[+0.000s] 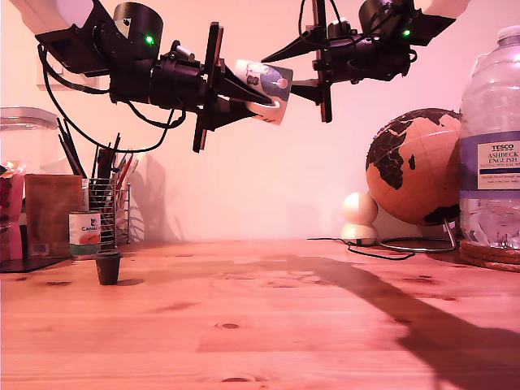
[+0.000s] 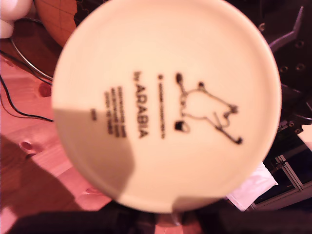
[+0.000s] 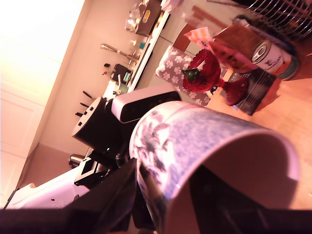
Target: Lift the coffee cup and remove the coffee capsule that is hidden under it
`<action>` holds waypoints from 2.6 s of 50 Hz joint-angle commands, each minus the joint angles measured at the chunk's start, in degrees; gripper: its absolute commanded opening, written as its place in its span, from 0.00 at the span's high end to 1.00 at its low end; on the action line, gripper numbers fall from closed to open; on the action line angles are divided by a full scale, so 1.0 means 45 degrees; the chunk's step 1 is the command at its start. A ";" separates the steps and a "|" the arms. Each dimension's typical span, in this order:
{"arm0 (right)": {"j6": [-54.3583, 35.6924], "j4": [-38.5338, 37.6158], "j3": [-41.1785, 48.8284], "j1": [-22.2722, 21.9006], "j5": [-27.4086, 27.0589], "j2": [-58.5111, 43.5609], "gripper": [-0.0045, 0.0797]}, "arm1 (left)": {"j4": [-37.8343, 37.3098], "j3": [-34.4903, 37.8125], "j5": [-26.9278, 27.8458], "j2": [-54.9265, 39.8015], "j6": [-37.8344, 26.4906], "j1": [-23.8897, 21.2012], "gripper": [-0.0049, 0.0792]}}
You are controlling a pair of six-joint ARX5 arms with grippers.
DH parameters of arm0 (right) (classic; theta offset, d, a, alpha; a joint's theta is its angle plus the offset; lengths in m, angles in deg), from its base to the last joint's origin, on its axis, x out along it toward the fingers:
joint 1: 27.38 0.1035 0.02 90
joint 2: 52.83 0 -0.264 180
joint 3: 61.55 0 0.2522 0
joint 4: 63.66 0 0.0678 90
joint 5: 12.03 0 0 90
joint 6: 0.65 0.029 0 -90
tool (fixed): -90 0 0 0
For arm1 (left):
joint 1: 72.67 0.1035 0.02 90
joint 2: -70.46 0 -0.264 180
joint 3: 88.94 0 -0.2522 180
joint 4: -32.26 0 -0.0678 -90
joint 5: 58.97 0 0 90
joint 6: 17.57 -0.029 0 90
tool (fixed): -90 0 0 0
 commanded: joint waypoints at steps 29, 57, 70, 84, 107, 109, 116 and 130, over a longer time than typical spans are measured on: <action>-0.0083 -0.0029 0.0117 -0.1175 -0.0102 0.0185 0.59 | -0.1540 -0.0209 -0.1054 0.0039 -0.1928 0.0044 0.97; -0.0471 0.0238 0.0117 -0.1156 -0.0214 0.0185 0.59 | -0.4075 -0.0209 -0.2346 0.0039 -0.4022 0.0029 0.97; -0.0471 0.0248 0.0117 -0.1107 -0.0350 0.0185 0.59 | -0.5328 -0.0209 -0.2905 0.0039 -0.4964 -0.0058 0.97; -0.0471 0.0253 0.0117 -0.1049 -0.0408 0.0185 0.59 | -0.6105 -0.0209 -0.3619 0.0039 -0.5610 -0.0267 0.97; -0.0466 0.0291 0.0117 -0.1035 -0.0432 0.0185 0.59 | -0.7499 -0.0204 -0.5134 0.0039 -0.7116 -0.0792 0.97; -0.0466 0.0291 0.0117 -0.1020 -0.0432 0.0185 0.59 | -0.7645 -0.0204 -0.5294 0.0039 -0.7325 -0.0826 0.97; -0.0466 0.0291 0.0117 -0.0986 -0.0432 0.0185 0.59 | -0.7932 -0.0204 -0.5833 0.0039 -0.7635 -0.0942 0.97; -0.0466 0.0287 0.0117 -0.0967 -0.0437 0.0185 0.59 | -0.8500 -0.0204 -0.6703 -0.0063 -0.8267 -0.1166 0.97</action>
